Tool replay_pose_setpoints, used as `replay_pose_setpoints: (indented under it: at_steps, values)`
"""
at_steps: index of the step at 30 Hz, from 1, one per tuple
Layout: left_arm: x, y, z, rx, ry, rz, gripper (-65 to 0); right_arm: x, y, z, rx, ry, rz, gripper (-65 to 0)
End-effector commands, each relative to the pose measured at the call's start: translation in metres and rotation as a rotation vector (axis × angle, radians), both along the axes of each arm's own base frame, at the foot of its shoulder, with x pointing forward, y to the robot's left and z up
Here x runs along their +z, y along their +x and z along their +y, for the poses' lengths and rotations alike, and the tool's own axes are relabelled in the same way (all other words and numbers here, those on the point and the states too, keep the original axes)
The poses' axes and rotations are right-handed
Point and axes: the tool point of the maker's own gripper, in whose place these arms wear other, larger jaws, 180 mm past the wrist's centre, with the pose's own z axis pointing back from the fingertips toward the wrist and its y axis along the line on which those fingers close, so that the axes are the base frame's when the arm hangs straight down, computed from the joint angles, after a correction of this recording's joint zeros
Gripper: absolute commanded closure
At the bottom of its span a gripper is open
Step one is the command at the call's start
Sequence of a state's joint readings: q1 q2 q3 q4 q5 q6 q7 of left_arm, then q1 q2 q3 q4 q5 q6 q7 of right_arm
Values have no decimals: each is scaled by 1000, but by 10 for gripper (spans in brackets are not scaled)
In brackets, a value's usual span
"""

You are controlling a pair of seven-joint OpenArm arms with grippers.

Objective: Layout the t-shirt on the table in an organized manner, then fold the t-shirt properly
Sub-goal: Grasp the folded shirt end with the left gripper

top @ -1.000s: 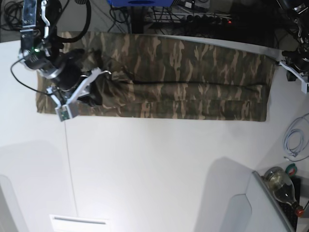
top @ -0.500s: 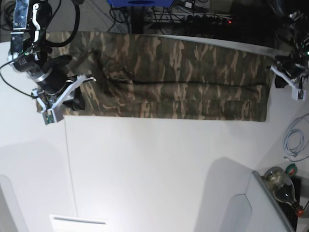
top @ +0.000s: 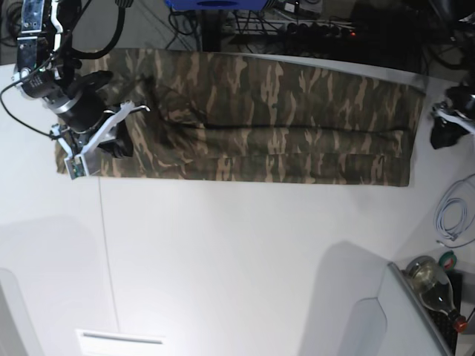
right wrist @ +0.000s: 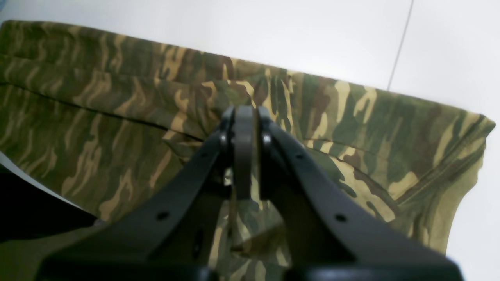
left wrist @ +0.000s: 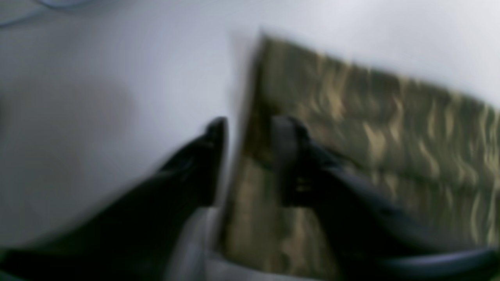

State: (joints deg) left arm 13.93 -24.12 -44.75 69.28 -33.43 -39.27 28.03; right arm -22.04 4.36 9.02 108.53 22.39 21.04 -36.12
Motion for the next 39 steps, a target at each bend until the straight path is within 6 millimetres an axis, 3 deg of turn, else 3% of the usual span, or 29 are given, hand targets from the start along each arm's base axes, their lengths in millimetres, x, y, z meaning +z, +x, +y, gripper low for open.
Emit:
replay_pose_setpoints:
  at_steps: [1,4,7,11,17,23,26,30,35,39]
  values:
    - [17,6,6,-9,0,-55,-360,11,6,1,4,11,-47,-17]
    - [18,4,7,1,-26,-68,-492,11,6,1,4,12,-47,-17]
    - [16,3,7,5,-32,-64,-543,11,7,1,3,14,-47,-17]
    - [13,2,7,10,-36,-56,-540,12,7,2,4,15,-49,-17]
    - [-23,3,2,42,-125,3,-540,11,6,3,5,18,-46,-17]
    - [-27,16,-22,-40,-128,20,-540,10,5,2,2,20,-43,-17]
    - [-26,24,-20,-31,-137,10,-540,10,5,2,4,17,-43,-17]
    - [-36,33,-1,-44,-48,98,-540,11,6,5,7,24,-46,-17]
    - [-33,44,4,-58,3,116,-540,12,8,4,6,23,-52,-17]
    - [-45,19,4,-29,-48,133,-540,13,9,3,2,22,-53,-17]
